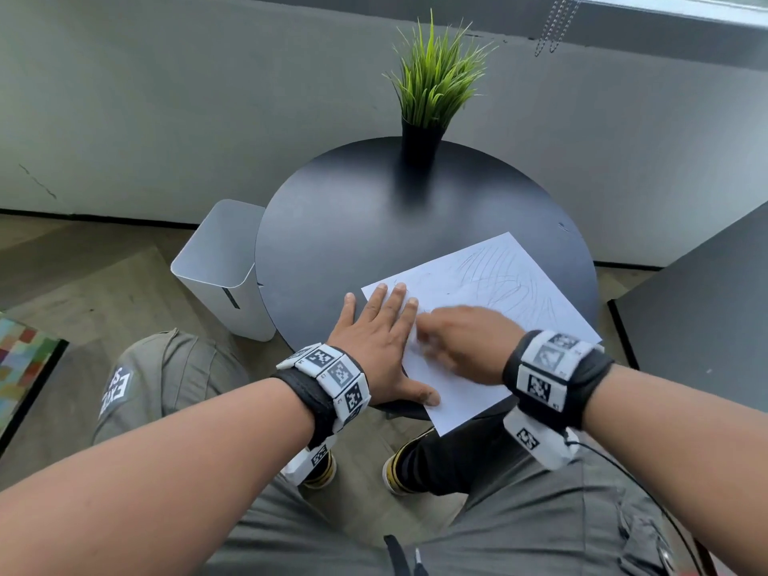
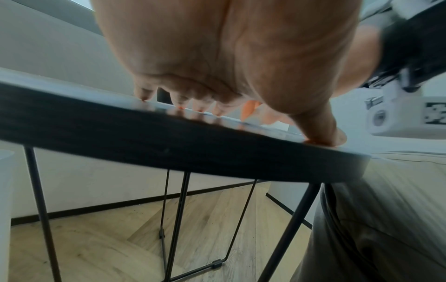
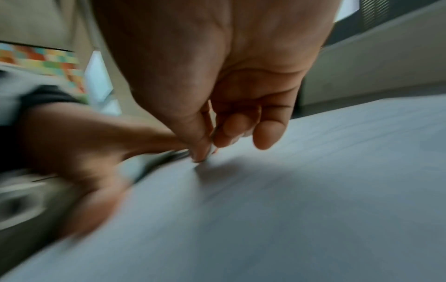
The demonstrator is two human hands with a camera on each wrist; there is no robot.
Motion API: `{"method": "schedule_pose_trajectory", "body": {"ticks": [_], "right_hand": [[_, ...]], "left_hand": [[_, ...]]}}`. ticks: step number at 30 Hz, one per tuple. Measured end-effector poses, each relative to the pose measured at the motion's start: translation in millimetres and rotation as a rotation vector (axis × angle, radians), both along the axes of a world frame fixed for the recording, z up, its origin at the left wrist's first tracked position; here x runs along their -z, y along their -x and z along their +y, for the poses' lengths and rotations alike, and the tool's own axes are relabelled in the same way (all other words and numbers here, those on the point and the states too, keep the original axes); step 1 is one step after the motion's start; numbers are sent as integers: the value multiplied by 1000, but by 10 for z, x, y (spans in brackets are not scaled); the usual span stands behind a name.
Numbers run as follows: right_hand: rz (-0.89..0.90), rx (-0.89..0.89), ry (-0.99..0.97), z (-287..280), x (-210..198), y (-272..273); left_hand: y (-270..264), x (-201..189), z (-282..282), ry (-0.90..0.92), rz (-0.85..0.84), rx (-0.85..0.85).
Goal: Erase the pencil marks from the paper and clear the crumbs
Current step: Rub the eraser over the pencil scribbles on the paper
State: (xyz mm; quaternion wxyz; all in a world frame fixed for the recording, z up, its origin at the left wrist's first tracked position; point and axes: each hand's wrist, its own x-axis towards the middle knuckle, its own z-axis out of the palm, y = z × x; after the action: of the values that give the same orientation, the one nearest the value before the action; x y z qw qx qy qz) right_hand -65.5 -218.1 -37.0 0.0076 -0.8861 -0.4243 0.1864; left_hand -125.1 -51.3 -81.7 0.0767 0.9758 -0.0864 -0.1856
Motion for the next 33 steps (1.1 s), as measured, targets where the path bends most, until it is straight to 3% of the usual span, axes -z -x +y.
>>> {"method": "schedule_pose_trajectory", "body": {"ticks": [4,6,8,10,16,20,23,29,33], "right_hand": [[-178,296,56,-249,-2,-408],[-186,171,22,-242,1,-239],[-100,-29,-11,-171,-24,70],[-35,-118,13,-156,-41,166],[-30,362,-89,-225,-42,-306],[28,394,-227,-86,18,-197],[12,513,-322,-86,10,-264],[23,421,-200,-179,66,-248],[-7,498,-240,-174,87,-283]], "left_hand": [[5,7,4,-8,3,-15],[3,6,8,-5,7,-14],[0,15,7,-7,7,-9],[1,19,8,-18,5,0],[-31,9,24,-22,1,-2],[-38,22,34,-9,3,-11],[-33,36,39,1,0,-16],[-39,42,27,8,4,-23],[-40,33,33,10,3,-24]]}}
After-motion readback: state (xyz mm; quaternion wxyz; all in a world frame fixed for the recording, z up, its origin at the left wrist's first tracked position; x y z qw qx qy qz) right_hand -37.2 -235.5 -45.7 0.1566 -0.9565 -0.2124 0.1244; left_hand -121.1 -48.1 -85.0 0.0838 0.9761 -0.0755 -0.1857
